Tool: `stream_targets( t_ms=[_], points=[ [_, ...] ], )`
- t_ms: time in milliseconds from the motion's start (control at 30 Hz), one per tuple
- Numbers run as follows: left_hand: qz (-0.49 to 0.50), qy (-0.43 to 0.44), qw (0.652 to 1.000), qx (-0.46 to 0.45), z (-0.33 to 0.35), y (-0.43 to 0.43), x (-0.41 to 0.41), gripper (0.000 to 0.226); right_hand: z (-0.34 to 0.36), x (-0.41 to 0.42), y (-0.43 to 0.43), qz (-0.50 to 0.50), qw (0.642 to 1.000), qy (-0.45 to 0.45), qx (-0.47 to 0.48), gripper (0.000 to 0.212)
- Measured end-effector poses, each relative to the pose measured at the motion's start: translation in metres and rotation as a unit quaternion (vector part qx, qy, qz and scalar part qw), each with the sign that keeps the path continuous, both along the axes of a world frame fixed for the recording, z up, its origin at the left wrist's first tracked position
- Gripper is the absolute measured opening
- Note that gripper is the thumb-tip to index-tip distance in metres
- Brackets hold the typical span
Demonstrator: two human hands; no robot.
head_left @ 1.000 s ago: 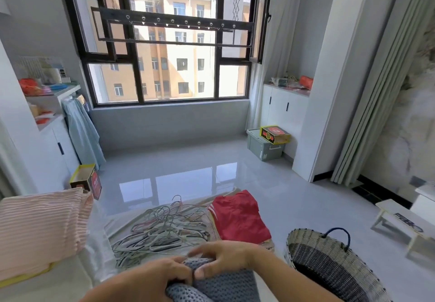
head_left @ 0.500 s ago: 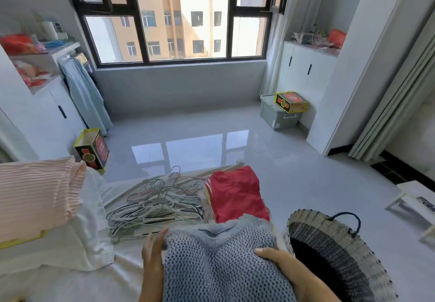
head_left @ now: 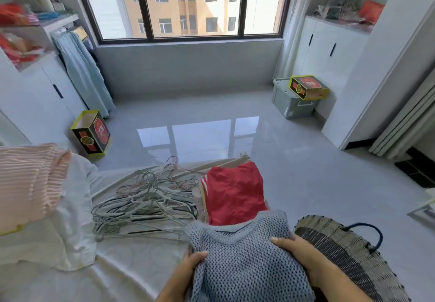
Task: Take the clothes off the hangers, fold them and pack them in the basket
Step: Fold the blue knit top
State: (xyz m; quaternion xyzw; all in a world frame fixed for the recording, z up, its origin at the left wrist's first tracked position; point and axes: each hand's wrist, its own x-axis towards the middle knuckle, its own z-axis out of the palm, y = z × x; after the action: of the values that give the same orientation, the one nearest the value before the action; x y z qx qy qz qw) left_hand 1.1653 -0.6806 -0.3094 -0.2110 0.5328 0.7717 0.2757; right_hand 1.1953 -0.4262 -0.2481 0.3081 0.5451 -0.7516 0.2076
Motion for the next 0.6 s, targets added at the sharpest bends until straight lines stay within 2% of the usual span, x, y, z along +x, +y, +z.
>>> stream_targets(
  t_ms=[67, 100, 200, 300, 400, 433, 500, 600],
  points=[
    [0.0, 0.015, 0.999, 0.043, 0.007, 0.007, -0.026, 0.038, -0.005, -0.037, 0.006, 0.012, 0.998, 0.037, 0.056, 0.039],
    [0.006, 0.025, 0.998, 0.055, 0.014, 0.01, -0.041, 0.037, -0.009, -0.057, 0.01, 0.022, 0.995, 0.052, 0.08, 0.037],
    [-0.016, 0.071, 0.995, 0.073, 0.012, 0.018, -0.092, 0.045, -0.022, -0.114, 0.024, 0.036, 0.986, 0.106, 0.121, 0.034],
    [-0.026, 0.077, 0.993, 0.087, -0.013, 0.026, -0.135, 0.058, -0.053, -0.163, 0.037, 0.03, 0.979, 0.142, 0.144, 0.034],
    [-0.029, 0.067, 0.996, 0.046, -0.07, 0.033, -0.158, 0.063, -0.11, -0.192, 0.048, 0.029, 0.96, 0.119, 0.251, 0.061],
    [-0.038, 0.06, 0.997, 0.014, -0.093, 0.035, -0.16, 0.064, -0.133, -0.196, 0.048, 0.044, 0.949, 0.091, 0.3, 0.069],
    [-0.039, 0.053, 0.997, -0.041, -0.131, 0.036, -0.157, 0.064, -0.179, -0.192, 0.037, 0.105, 0.906, 0.061, 0.406, 0.072],
    [0.005, 0.058, 0.998, -0.036, -0.168, 0.039, -0.151, 0.057, -0.236, -0.171, 0.016, 0.187, 0.801, 0.068, 0.565, 0.063]
  ],
)
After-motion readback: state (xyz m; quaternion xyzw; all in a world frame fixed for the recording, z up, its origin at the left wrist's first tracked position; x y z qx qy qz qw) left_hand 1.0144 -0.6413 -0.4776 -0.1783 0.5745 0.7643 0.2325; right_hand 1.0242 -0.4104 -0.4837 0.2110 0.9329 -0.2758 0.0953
